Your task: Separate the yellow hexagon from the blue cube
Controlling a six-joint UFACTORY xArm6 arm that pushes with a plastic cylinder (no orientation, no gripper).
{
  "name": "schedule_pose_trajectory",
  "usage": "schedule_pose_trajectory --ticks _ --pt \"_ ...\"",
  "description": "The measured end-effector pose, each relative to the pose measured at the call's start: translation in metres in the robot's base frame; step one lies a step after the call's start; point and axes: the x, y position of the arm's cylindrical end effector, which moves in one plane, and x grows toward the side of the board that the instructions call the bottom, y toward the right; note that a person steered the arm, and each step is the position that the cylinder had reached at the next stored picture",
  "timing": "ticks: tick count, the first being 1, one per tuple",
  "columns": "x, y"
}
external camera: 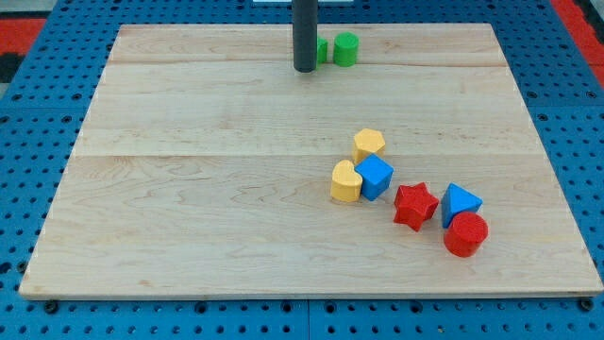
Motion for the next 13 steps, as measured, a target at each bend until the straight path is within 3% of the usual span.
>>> schedule_pose_trajectory --ticks 6,7,9,10,11,12,13 --pt "0.008 0.046" --pt "0.02 0.057" --pt "0.101 0.111" --pt "0.119 0.149" --pt "0.173 0.139" --pt "0.167 0.07" --pt "0.125 0.021"
